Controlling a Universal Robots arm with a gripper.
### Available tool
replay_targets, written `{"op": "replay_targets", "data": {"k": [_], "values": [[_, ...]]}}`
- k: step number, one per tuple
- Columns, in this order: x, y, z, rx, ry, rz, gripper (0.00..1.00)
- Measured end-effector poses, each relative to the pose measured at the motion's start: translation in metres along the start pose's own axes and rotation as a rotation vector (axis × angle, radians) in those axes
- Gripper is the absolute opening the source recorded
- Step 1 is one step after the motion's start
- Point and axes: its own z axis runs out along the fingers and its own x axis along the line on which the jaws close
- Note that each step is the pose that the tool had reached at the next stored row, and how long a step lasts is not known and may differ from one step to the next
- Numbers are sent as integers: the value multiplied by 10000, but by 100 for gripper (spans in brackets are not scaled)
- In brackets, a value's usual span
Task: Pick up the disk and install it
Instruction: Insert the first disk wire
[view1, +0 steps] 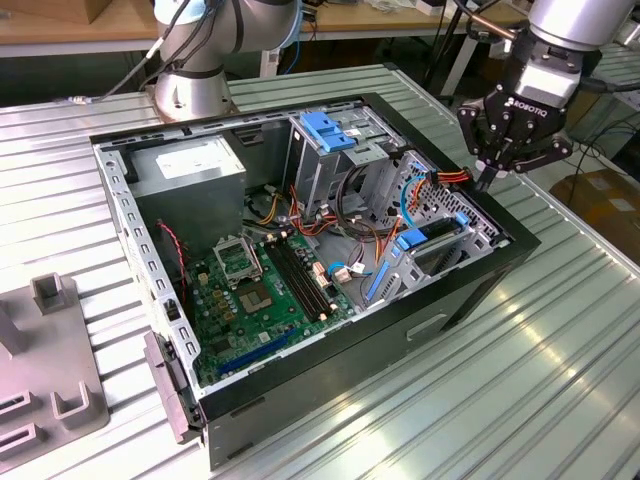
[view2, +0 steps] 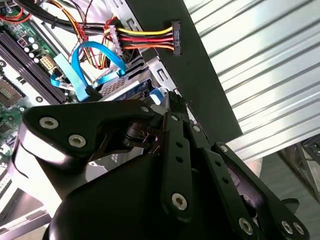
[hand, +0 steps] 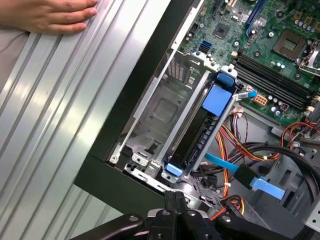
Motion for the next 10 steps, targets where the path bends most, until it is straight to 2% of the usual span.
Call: {"op": "replay_targets", "data": {"k": [4, 10], "values": [[-47, -57, -4, 26, 0, -299, 11], [-55, -86, -4, 75, 1, -881, 13]]}}
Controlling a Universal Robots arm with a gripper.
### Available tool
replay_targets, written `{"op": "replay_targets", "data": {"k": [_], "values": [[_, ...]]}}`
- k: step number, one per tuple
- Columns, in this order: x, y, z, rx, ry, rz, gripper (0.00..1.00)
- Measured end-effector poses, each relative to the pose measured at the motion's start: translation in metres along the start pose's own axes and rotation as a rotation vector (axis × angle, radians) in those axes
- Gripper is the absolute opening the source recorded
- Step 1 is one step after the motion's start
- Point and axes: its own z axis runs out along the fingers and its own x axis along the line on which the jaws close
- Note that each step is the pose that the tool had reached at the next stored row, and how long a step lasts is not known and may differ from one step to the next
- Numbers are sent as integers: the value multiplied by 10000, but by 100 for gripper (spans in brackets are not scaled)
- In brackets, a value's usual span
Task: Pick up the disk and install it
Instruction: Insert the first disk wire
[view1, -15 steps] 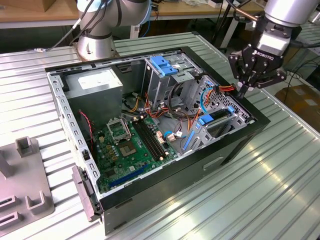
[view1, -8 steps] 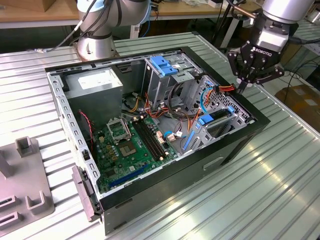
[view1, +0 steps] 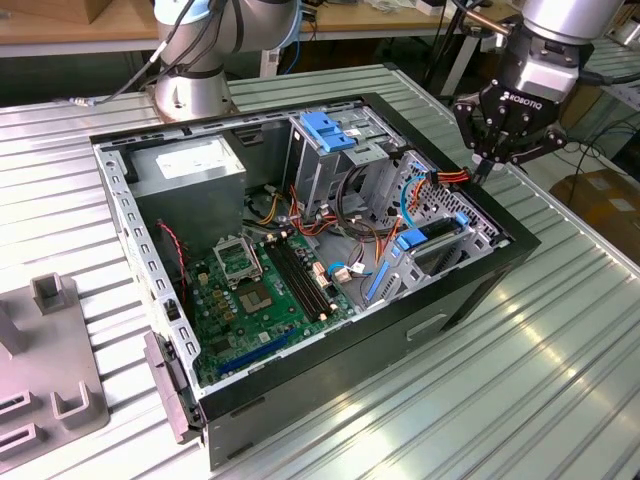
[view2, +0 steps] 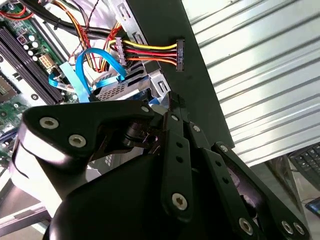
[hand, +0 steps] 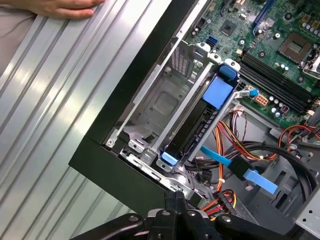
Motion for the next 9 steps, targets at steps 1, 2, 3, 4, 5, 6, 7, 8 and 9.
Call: {"op": "replay_targets", "data": {"k": [1, 2, 3, 4, 5, 6, 7, 8, 9], "values": [[1, -7, -1, 10, 2, -127, 19], [0, -18, 0, 22, 1, -264, 19], [-1, -27, 1, 30, 1, -359, 19], [-1, -35, 2, 35, 1, -413, 19], [0, -41, 2, 38, 2, -453, 19], [1, -53, 2, 43, 3, -526, 19], [1, -58, 3, 48, 2, -578, 19], [1, -68, 3, 55, 3, -665, 20], [1, -74, 3, 60, 3, -722, 27]]}}
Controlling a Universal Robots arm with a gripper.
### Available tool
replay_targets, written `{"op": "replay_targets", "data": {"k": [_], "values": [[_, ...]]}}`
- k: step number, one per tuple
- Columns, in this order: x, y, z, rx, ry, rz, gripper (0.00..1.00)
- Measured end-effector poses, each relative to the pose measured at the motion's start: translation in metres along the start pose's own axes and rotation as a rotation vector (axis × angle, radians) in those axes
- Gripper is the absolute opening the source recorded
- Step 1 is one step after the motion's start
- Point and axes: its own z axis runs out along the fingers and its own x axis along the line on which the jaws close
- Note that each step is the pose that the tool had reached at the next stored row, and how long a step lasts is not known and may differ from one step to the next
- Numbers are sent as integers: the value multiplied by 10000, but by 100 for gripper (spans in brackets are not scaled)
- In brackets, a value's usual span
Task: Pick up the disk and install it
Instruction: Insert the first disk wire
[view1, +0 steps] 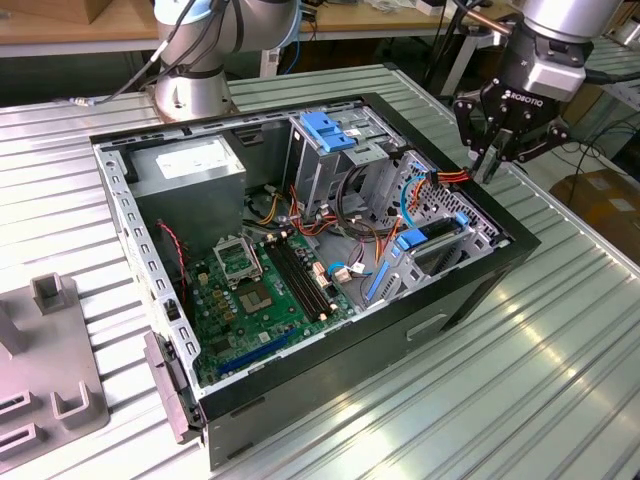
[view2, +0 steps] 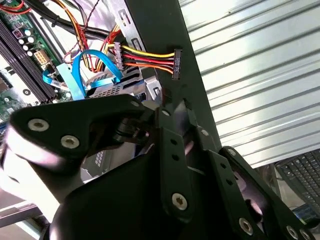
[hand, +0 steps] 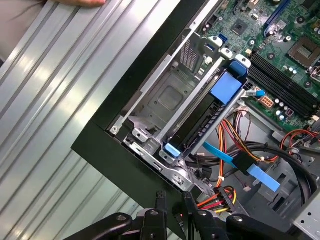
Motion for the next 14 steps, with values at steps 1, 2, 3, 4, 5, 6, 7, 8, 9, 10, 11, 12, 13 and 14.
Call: {"op": "replay_targets", "data": {"k": [1, 2, 3, 4, 5, 6, 7, 8, 9, 10, 11, 12, 13, 14], "values": [[0, -6, 0, 4, 1, -48, 27], [-2, -16, 1, 14, 0, -163, 27], [-5, -25, 1, 24, 0, -282, 27], [-5, -28, 1, 29, 0, -341, 27], [-6, -31, 2, 35, 0, -406, 27], [-7, -35, 2, 41, 1, -486, 27], [-8, -37, 2, 46, 2, -553, 27], [-9, -41, 3, 55, 1, -650, 27], [-11, -47, 3, 57, 1, -684, 27], [-13, -51, 4, 57, 3, -691, 27], [-14, -55, 5, 59, 2, -695, 27], [-14, -60, 7, 60, 1, -705, 27], [-14, -66, 8, 61, 2, -724, 27], [-14, -69, 8, 62, 2, -739, 27]]}}
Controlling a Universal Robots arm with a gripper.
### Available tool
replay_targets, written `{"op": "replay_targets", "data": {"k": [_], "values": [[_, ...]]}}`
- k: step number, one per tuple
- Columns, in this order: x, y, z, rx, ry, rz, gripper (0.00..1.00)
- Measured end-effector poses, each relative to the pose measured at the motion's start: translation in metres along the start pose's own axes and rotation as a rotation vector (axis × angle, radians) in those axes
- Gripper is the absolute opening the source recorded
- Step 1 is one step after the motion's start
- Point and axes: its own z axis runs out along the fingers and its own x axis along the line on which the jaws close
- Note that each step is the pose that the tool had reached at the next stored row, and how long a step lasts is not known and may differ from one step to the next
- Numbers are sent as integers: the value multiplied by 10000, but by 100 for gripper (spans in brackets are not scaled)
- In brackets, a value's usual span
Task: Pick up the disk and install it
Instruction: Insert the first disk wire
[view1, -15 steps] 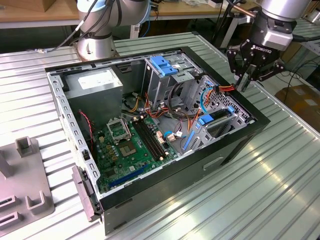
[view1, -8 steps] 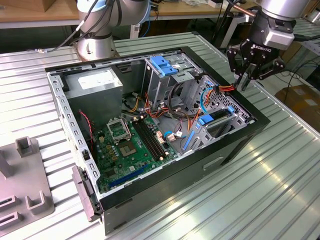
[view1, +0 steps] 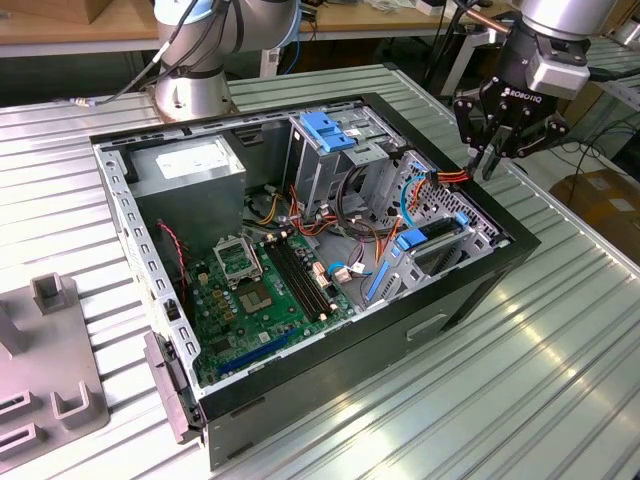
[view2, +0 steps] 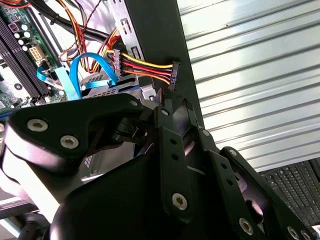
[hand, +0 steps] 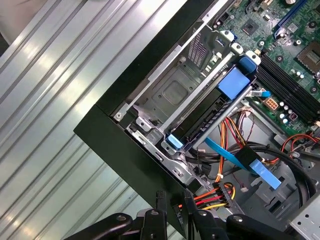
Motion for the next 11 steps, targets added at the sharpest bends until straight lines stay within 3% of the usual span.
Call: {"op": "replay_targets", "data": {"k": [11], "values": [[0, -1, 0, 0, 0, -4, 27]]}}
